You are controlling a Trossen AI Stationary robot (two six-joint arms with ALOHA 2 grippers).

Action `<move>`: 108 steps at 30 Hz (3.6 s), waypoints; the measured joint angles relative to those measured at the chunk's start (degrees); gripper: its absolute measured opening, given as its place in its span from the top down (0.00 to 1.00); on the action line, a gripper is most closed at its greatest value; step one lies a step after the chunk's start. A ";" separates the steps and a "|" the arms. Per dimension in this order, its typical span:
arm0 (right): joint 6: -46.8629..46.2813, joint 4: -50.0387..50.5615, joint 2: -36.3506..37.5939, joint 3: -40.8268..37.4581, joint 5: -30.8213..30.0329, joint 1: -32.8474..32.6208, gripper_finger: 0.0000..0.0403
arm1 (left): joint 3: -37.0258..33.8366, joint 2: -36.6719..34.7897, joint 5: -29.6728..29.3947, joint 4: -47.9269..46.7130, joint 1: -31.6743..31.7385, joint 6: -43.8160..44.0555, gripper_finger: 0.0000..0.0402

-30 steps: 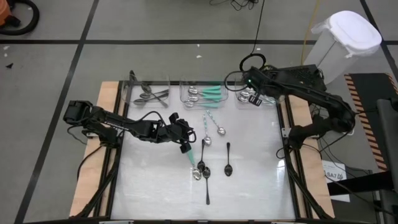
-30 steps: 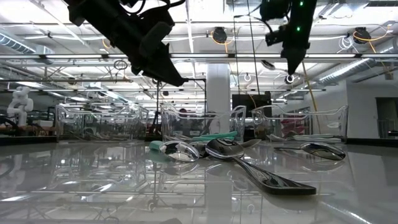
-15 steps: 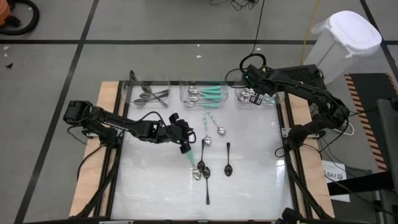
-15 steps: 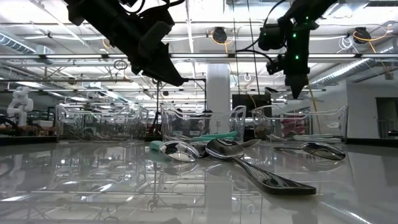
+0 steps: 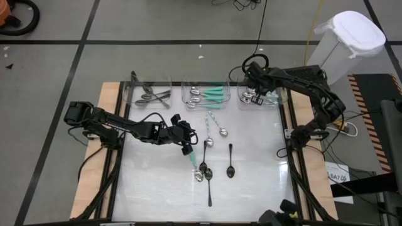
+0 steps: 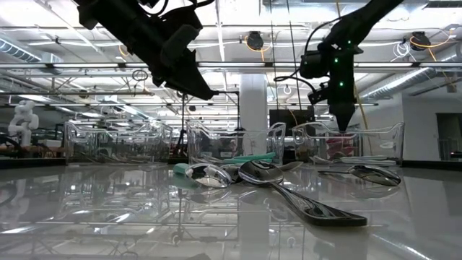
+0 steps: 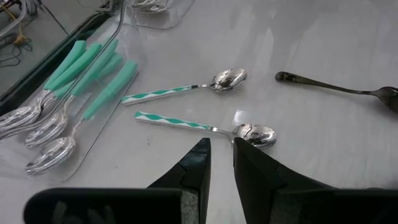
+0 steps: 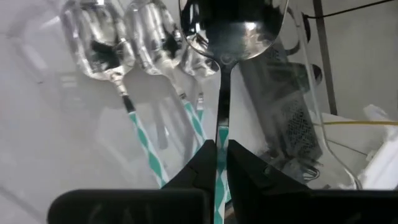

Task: Sort silverware by color (type)
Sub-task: Put the green patterned spoon into the right transparent bin, then put the black spoon into the left transparent bin

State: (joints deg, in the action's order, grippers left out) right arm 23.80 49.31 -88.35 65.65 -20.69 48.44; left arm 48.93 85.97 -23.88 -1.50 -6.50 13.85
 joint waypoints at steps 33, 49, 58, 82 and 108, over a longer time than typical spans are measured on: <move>1.98 -9.14 -0.62 -9.13 7.41 4.25 0.96 | 0.00 0.01 0.00 0.01 -0.01 0.00 0.82; 3.02 -14.38 -0.62 -11.81 7.37 4.43 0.82 | 0.00 0.00 0.00 0.02 0.00 -0.07 0.82; -3.81 -12.58 3.01 -11.82 5.45 2.22 0.70 | 0.00 0.02 0.00 0.01 0.00 -0.23 0.82; -29.85 -22.55 36.64 -25.21 15.71 -35.18 0.69 | 0.00 0.02 -0.02 0.03 0.11 -4.85 0.82; -29.58 -53.55 22.13 -33.37 15.99 -63.72 0.69 | 2.21 8.59 0.52 5.03 -13.24 -12.04 0.71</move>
State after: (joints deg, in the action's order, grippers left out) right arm -5.79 -4.23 -66.22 32.28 -4.70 -15.29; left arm 51.14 94.57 -23.36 3.52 -19.74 1.80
